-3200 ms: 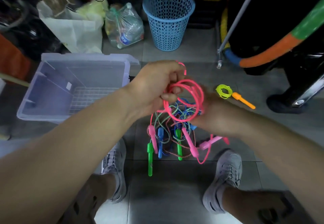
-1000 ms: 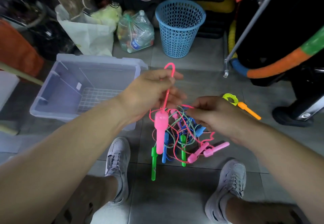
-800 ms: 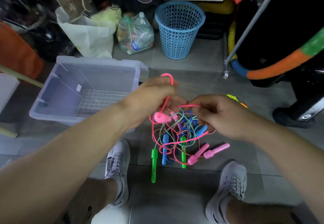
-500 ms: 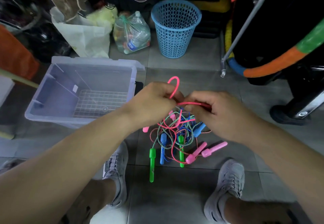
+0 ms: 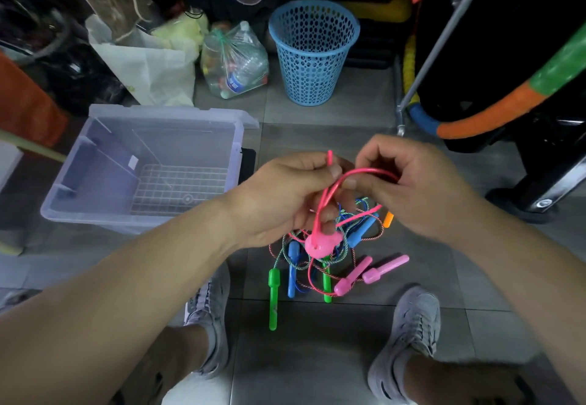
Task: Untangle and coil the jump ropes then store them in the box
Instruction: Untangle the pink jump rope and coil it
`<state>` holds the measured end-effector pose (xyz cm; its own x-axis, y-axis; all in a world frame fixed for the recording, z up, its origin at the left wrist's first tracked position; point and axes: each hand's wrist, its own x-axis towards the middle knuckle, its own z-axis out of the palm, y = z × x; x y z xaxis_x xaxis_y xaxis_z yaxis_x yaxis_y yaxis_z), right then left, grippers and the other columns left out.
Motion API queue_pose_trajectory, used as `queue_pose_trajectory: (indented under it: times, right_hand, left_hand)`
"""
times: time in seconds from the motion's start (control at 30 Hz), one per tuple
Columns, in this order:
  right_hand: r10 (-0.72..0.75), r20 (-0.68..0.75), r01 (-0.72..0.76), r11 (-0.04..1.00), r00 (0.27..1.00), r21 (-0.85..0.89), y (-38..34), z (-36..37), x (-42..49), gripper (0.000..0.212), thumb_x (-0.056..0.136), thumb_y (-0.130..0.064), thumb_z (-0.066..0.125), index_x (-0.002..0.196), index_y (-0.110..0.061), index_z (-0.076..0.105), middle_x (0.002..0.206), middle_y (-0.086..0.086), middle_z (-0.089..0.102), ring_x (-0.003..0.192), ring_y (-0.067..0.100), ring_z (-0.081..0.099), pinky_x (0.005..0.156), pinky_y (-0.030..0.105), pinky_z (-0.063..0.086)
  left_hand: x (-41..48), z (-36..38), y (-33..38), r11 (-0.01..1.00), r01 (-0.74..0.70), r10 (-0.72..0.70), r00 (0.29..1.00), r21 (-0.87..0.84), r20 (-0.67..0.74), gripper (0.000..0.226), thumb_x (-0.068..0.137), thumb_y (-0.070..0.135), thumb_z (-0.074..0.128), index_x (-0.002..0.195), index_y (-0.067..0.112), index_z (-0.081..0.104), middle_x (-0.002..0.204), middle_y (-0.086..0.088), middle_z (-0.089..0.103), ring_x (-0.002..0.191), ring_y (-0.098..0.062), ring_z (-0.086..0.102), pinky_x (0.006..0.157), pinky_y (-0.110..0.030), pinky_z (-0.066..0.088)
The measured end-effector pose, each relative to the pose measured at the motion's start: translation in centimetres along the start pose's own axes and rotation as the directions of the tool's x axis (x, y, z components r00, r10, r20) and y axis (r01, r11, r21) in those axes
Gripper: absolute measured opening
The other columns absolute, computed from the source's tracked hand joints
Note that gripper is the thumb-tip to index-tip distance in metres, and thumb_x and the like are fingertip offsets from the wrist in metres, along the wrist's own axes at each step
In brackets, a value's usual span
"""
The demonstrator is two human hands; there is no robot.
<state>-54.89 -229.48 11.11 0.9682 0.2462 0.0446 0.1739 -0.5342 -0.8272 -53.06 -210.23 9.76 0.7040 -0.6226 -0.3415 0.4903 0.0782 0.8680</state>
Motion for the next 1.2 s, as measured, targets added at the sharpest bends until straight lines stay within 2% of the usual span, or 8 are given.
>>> queue_pose_trajectory:
  times: [0.23, 0.33, 0.5, 0.63, 0.77, 0.93, 1.03, 1.2]
  right_hand:
    - [-0.008, -0.208, -0.005, 0.998, 0.978, -0.061, 0.3, -1.5, 0.3, 0.033, 0.060, -0.043, 0.087, 0.074, -0.019, 0.069, 0.065, 0.000, 0.065, 0.059, 0.016, 0.056, 0.055, 0.026, 0.045]
    - [-0.026, -0.189, 0.004, 0.993, 0.982, -0.115, 0.9, -2.4, 0.4, 0.023, 0.068, -0.041, 0.080, 0.080, -0.023, 0.074, 0.074, -0.007, 0.067, 0.068, 0.006, 0.061, 0.061, 0.012, 0.043]
    - [0.124, -0.107, -0.133, 0.987, 0.987, -0.085, 2.9, -2.3, 0.7, 0.008, 0.086, -0.034, 0.074, 0.079, -0.029, 0.073, 0.068, -0.009, 0.069, 0.062, 0.001, 0.057, 0.059, 0.013, 0.042]
    - [0.415, -0.031, -0.416, 0.904, 0.909, -0.100, 2.7, -1.1, 1.0, 0.054, 0.088, -0.059, 0.060, 0.067, -0.009, 0.065, 0.049, 0.000, 0.060, 0.045, 0.008, 0.053, 0.052, 0.023, 0.045]
    - [0.548, 0.173, -0.565, 0.822, 0.818, 0.070, 2.7, 0.3, 0.5, 0.047, 0.090, -0.052, 0.060, 0.075, -0.008, 0.068, 0.059, 0.008, 0.066, 0.055, 0.017, 0.062, 0.067, 0.035, 0.055]
    - [0.381, 0.592, -0.654, 0.670, 0.710, 0.352, 0.1, 1.0, -0.6, 0.027, 0.086, -0.037, 0.059, 0.082, -0.016, 0.075, 0.074, 0.015, 0.063, 0.052, 0.022, 0.055, 0.050, 0.029, 0.048]
    - [0.347, 0.549, -0.563, 0.773, 0.761, 0.292, -0.6, 0.9, -0.5, 0.031, 0.085, -0.045, 0.057, 0.080, -0.020, 0.074, 0.071, 0.012, 0.058, 0.044, 0.014, 0.034, 0.041, 0.020, 0.022]
    - [0.127, 0.483, -0.191, 0.978, 0.866, 0.085, -0.8, 0.1, -0.8, 0.016, 0.089, -0.040, 0.067, 0.086, -0.027, 0.075, 0.068, -0.006, 0.061, 0.065, 0.012, 0.054, 0.064, 0.029, 0.043]
  left_hand:
    - [-0.2, -0.8, 0.7, 0.993, 0.113, -0.117, 0.976, 0.032, 0.181, 0.032, 0.100, 0.011, 0.045, 0.122, -0.009, 0.057, 0.062, -0.004, 0.044, 0.052, -0.014, 0.035, 0.056, -0.031, 0.020]
    - [-0.5, -0.8, 1.4, 0.979, 0.174, -0.195, 0.956, 0.110, 0.219, 0.045, 0.101, 0.025, 0.043, 0.123, -0.010, 0.060, 0.054, 0.003, 0.030, 0.048, -0.011, 0.030, 0.052, -0.027, 0.023]
    - [-0.9, -1.6, 2.6, 0.949, 0.263, -0.183, 0.909, -0.175, 0.375, 0.053, 0.102, 0.026, 0.038, 0.141, -0.010, 0.043, 0.045, 0.010, 0.036, 0.043, -0.006, 0.040, 0.047, -0.019, 0.032]
    - [-0.8, -1.5, 3.2, 0.861, 0.188, 0.006, 0.925, -0.472, 0.379, 0.055, 0.103, 0.027, 0.036, 0.145, -0.007, 0.030, 0.059, 0.005, 0.063, 0.078, -0.018, 0.071, 0.078, -0.027, 0.056]
    - [0.1, -2.3, 3.8, 0.785, -0.045, 0.165, 0.976, -0.617, 0.140, 0.040, 0.105, 0.028, 0.035, 0.132, 0.004, 0.053, 0.097, -0.006, 0.077, 0.110, -0.031, 0.069, 0.103, -0.055, 0.049]
    - [0.7, -3.7, 4.1, 0.839, -0.296, 0.252, 0.955, -0.457, -0.156, 0.032, 0.108, 0.029, 0.036, 0.131, 0.014, 0.052, 0.135, -0.010, 0.064, 0.123, -0.031, 0.063, 0.102, -0.052, 0.050]
    - [0.5, -4.3, 4.1, 0.908, -0.332, 0.257, 0.924, -0.257, -0.283, 0.034, 0.107, 0.025, 0.040, 0.136, 0.013, 0.051, 0.135, -0.012, 0.064, 0.119, -0.031, 0.065, 0.101, -0.052, 0.052]
    - [-0.2, -1.9, 2.1, 0.967, -0.172, 0.209, 0.958, 0.191, -0.197, 0.022, 0.102, 0.009, 0.047, 0.115, 0.015, 0.064, 0.122, -0.010, 0.070, 0.100, -0.018, 0.072, 0.075, -0.027, 0.058]
